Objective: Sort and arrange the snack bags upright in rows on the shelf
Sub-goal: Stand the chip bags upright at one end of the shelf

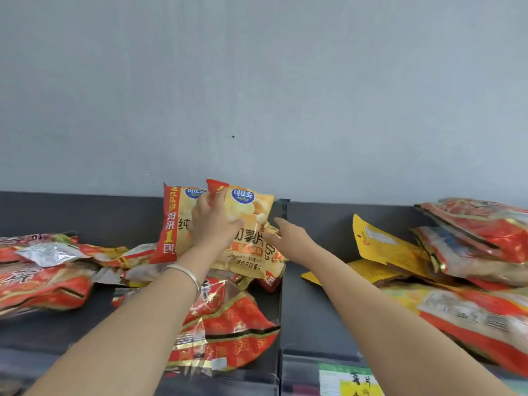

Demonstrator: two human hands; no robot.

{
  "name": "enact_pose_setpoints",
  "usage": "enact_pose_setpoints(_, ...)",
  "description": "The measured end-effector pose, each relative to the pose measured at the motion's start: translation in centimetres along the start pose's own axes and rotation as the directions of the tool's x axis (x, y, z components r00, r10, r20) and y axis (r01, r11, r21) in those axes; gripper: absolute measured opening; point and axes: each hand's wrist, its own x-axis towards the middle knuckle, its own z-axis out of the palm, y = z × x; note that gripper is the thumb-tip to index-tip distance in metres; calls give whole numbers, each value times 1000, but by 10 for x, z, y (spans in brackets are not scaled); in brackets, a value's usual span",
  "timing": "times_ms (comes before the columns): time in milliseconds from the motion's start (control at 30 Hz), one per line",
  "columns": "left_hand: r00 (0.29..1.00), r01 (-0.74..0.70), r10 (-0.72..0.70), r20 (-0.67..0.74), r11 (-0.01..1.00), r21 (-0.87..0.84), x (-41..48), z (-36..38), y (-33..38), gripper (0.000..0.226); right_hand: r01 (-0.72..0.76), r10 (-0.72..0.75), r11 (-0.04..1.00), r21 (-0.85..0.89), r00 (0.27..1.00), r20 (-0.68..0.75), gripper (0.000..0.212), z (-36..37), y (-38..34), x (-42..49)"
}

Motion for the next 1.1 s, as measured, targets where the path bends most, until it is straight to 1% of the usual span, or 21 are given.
enact_pose_setpoints(67, 991, 103, -84, 100, 975, -196, 5, 3, -11, 93, -73, 75, 986, 152, 997, -5, 59, 13, -9, 11)
enact_pose_setpoints(133, 960, 240, -142, 243, 863, -444, 9, 8, -21, 100, -98, 99, 959, 266, 995, 12, 53, 25, -16, 16)
enact_pose_setpoints(167, 942, 293, -147, 301, 797, -528, 12, 9, -26, 99, -85, 86, 944, 318, 996, 13, 51, 30, -18, 17)
enact_pose_setpoints(233, 916, 356, -140, 377, 716, -600, 17, 9, -33, 97, -48, 63, 910, 412, 998, -22, 47, 34, -16, 20)
enact_pose_setpoints(300, 904, 383, -142, 403, 687, -618, 22, 8, -37, 99, -41, 114, 873, 485, 986, -122, 39, 31, -10, 22)
enact_pose_setpoints(367, 913, 372, -150, 378, 684, -627, 24, 10, -38, 102, -59, 190, 907, 417, 941, -280, 35, 26, 2, 26)
enact_pose_setpoints(433, 932, 342, -161, 324, 687, -641, 24, 12, -36, 102, -129, 175, 980, 151, 919, -354, 31, 22, 18, 32)
enact_pose_setpoints(467, 941, 324, -168, 293, 699, -638, 23, 14, -34, 103, -163, 156, 987, 6, 932, -327, 36, 22, 25, 36)
enact_pose_setpoints(533, 958, 277, -183, 220, 789, -548, 24, 15, -29, 105, -187, 146, 965, -182, 966, -215, 53, 24, 33, 42)
enact_pose_setpoints(567, 971, 227, -171, 165, 872, -434, 23, 14, -26, 103, -175, 134, 953, -248, 975, -176, 61, 26, 36, 45)
enact_pose_setpoints(600, 988, 142, -121, 91, 949, -280, 21, 12, -23, 100, -153, 111, 940, -306, 983, -149, 68, 28, 38, 48)
enact_pose_setpoints(633, 1000, 23, -23, 6, 992, -122, 19, 12, -19, 94, -124, 84, 927, -355, 989, -125, 76, 30, 40, 51)
enact_pose_setpoints(667, 991, -112, 112, -69, 994, 6, 17, 12, -16, 87, -101, 68, 918, -384, 993, -98, 83, 33, 41, 54)
enact_pose_setpoints(700, 962, -242, 252, -104, 965, 103, 15, 14, -13, 80, -90, 66, 914, -395, 995, -74, 88, 36, 42, 57)
enact_pose_setpoints(733, 925, -351, 369, -90, 920, 175, 12, 15, -10, 74, -91, 75, 911, -401, 996, -57, 92, 39, 43, 60)
enact_pose_setpoints(767, 887, -440, 459, -42, 870, 224, 10, 17, -6, 69, -97, 85, 904, -417, 995, -47, 95, 41, 44, 62)
enact_pose_setpoints(833, 824, -559, 563, 70, 785, 268, 6, 22, 3, 56, -111, 100, 881, -460, 994, -48, 97, 45, 45, 67)
enact_pose_setpoints(900, 782, -621, 603, 156, 734, 275, 2, 28, 11, 44, -131, 124, 873, -470, 991, -45, 98, 46, 45, 70)
enact_pose_setpoints(967, 768, -640, 598, 229, 708, 298, -1, 35, 17, 39, -152, 142, 872, -466, 988, -57, 96, 46, 45, 72)
enact_pose_setpoints(1033, 775, -632, 563, 288, 687, 359, -3, 40, 19, 39, -169, 131, 881, -442, 985, -116, 82, 45, 45, 72)
enact_pose_setpoints(1100, 792, -611, 530, 304, 671, 420, -4, 41, 19, 40, -185, 128, 912, -365, 976, -175, 68, 42, 46, 70)
